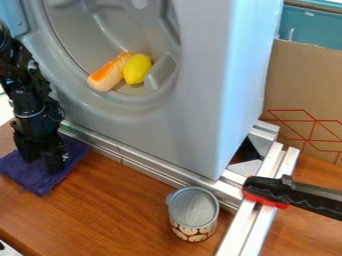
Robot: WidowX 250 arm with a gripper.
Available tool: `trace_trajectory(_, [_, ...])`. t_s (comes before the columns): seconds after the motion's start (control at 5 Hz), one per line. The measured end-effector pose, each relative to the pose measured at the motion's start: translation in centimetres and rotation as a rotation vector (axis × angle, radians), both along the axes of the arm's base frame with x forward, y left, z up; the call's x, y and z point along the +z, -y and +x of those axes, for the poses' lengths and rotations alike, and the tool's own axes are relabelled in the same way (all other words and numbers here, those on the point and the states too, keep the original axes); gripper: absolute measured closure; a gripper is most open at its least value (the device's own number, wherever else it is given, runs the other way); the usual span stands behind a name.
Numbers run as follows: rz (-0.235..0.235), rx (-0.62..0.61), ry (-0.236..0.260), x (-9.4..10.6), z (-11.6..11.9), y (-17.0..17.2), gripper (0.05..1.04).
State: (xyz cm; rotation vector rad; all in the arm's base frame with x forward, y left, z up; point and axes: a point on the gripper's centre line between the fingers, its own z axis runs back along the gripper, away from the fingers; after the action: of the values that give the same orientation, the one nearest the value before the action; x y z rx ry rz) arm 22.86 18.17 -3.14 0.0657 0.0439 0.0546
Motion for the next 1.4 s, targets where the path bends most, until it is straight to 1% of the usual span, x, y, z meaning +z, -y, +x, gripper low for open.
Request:
trace_trajectory(0.2, [-0.006, 0.012, -0.065, -0.1, -2.2, 0.6, 0.083])
trace_trajectory(0.4, [-0.047, 0.004, -0.195, 0.1, -6.5, 2.3, 0.083])
trace_trajectory(0.6, [-0.066, -0.022, -0.259, 0.1, -8.6, 3.2, 0.083])
trace_trajectory(0.8, [-0.062, -0.034, -0.261, -0.1, -8.5, 2.8, 0.084])
trace_trajectory(1.0, [-0.038, -0.01, -0.175, 1.8, -7.5, 1.4, 0.084])
trace_trajectory(1.2, [0.02, -0.013, -0.058, 6.4, -6.0, 0.7, 0.084])
trace_trajectory(1.4, [0.047, -0.047, -0.038, 9.2, -6.5, 2.5, 0.084])
